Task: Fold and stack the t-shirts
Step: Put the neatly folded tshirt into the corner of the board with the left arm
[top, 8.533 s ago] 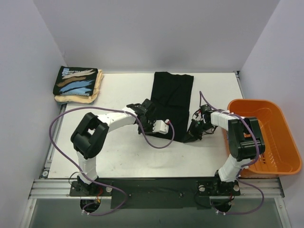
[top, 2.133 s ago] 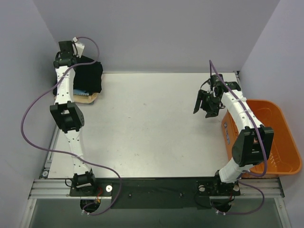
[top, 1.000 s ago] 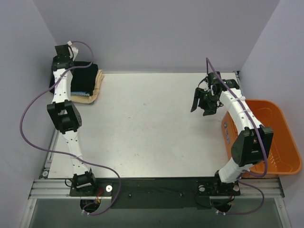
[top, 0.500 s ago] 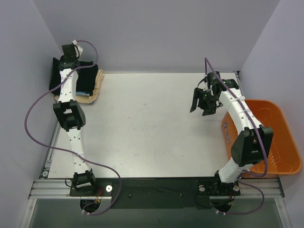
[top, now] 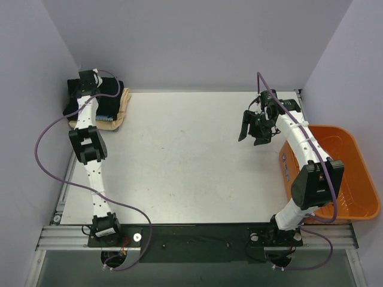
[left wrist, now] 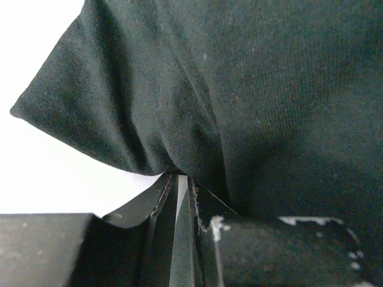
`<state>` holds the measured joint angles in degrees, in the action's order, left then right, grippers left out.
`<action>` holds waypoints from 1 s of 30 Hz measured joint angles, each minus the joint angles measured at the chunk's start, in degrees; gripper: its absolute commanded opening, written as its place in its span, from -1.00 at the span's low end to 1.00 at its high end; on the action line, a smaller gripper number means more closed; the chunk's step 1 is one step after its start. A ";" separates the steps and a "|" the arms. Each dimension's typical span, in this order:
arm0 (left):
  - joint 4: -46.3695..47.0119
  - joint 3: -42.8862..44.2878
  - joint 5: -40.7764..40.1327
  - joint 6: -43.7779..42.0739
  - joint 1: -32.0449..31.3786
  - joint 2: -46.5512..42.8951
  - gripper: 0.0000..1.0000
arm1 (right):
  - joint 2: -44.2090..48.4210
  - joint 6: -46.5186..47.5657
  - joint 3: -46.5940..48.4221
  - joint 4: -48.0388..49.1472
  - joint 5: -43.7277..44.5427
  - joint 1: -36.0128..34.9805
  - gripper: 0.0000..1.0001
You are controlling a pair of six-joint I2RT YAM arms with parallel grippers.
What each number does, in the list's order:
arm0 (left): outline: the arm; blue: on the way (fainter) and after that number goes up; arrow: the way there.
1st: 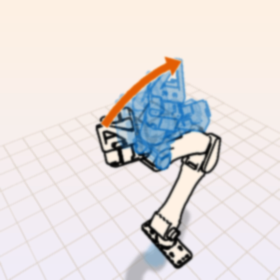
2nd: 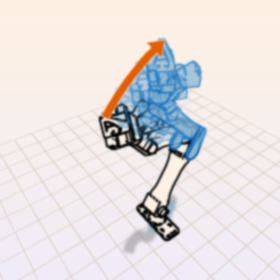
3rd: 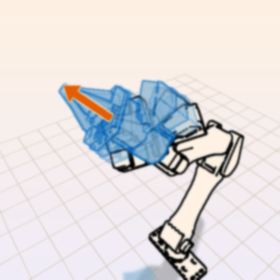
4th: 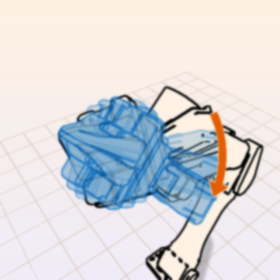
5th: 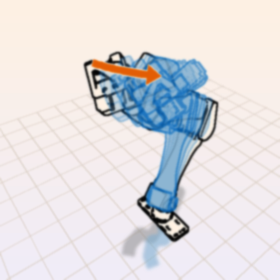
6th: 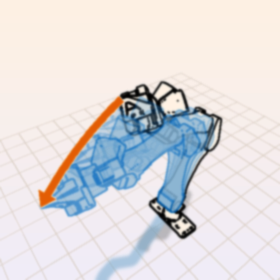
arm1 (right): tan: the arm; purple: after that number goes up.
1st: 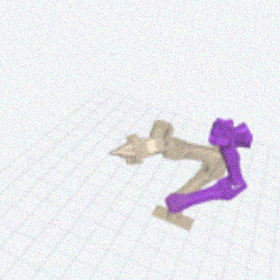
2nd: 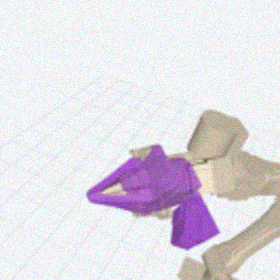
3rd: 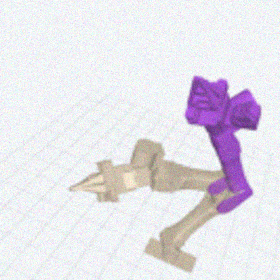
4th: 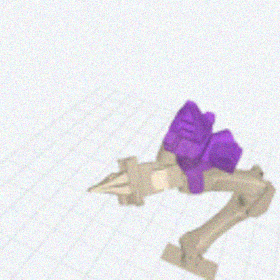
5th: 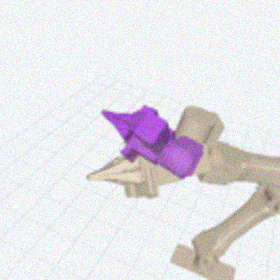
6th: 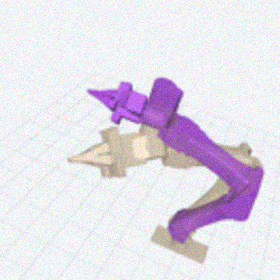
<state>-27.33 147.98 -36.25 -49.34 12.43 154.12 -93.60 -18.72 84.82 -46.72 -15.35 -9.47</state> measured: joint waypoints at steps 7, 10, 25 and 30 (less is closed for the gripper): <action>1.31 -2.67 1.92 0.79 -0.07 -1.68 -0.56 | 0.00 -0.02 0.59 -0.28 -0.17 0.00 0.22; 0.83 -3.82 3.32 2.95 -0.15 -3.65 -0.48 | 0.02 0.00 0.59 -0.33 -0.11 0.00 0.22; -4.20 -41.79 37.09 26.23 -8.48 -53.94 0.77 | 20.33 2.38 -19.23 11.32 3.93 0.00 0.27; 0.42 -67.49 51.19 35.65 -11.34 -73.05 0.80 | 29.83 2.58 -33.22 23.50 4.55 -0.13 0.29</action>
<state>-26.92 80.49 14.94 -13.69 1.08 81.08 -63.77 -16.14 51.59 -23.22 -10.81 -9.61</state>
